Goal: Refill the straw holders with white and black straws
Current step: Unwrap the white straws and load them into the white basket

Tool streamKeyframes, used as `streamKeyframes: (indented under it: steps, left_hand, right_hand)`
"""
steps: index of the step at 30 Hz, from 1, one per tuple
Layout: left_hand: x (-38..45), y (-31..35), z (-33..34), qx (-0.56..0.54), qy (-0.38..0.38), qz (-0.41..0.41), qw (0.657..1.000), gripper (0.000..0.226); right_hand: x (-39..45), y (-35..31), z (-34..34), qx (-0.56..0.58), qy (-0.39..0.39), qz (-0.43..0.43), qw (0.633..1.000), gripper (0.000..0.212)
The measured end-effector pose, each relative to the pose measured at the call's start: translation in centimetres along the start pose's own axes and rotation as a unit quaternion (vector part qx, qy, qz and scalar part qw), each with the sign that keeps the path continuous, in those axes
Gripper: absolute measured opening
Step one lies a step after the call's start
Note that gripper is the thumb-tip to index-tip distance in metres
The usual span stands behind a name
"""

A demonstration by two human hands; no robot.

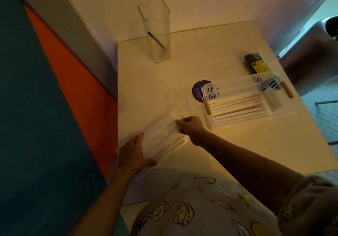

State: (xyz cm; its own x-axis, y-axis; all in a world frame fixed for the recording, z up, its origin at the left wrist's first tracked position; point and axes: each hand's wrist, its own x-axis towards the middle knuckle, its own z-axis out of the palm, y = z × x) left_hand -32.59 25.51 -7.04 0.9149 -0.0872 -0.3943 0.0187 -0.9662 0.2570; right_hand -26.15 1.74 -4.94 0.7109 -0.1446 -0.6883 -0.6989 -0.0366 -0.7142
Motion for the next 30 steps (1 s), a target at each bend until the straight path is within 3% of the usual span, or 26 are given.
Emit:
streamKeyframes:
  steps: [4, 15, 25, 30]
  left_hand:
    - [-0.1, 0.1, 0.1, -0.004, 0.005, 0.002, 1.000, 0.131]
    - [-0.1, -0.4, 0.1, -0.008, -0.005, -0.014, 1.000, 0.130]
    - [-0.5, -0.5, 0.2, -0.017, -0.007, -0.023, 1.000, 0.132]
    - [-0.4, -0.4, 0.0, -0.014, -0.009, -0.022, 1.000, 0.132]
  right_hand:
    - [-0.9, -0.5, 0.6, 0.015, -0.029, 0.032, 0.999, 0.026]
    - [0.0, -1.2, 0.9, -0.016, 0.020, -0.008, 1.000, 0.014]
    - [0.6, -1.2, 0.4, 0.015, 0.070, 0.033, 0.997, 0.016]
    - [-0.7, -1.0, 1.1, 0.081, -0.014, 0.103, 0.991, 0.027]
